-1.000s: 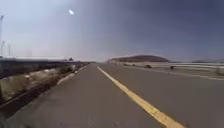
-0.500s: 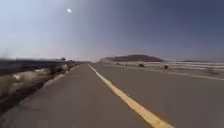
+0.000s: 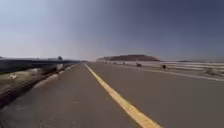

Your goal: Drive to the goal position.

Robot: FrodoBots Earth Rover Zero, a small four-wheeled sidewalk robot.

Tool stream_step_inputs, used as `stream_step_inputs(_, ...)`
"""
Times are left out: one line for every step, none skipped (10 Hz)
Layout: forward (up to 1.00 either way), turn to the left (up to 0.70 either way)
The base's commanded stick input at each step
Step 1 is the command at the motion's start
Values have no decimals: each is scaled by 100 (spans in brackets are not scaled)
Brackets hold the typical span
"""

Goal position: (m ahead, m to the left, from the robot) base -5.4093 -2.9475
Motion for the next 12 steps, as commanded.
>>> stream_step_inputs(50,9)
stream_step_inputs(50,0)
stream_step_inputs(50,0)
stream_step_inputs(50,0)
stream_step_inputs(50,0)
stream_step_inputs(50,0)
stream_step_inputs(50,0)
stream_step_inputs(50,0)
stream_step_inputs(50,0)
stream_step_inputs(50,0)
stream_step_inputs(50,0)
stream_step_inputs(50,0)
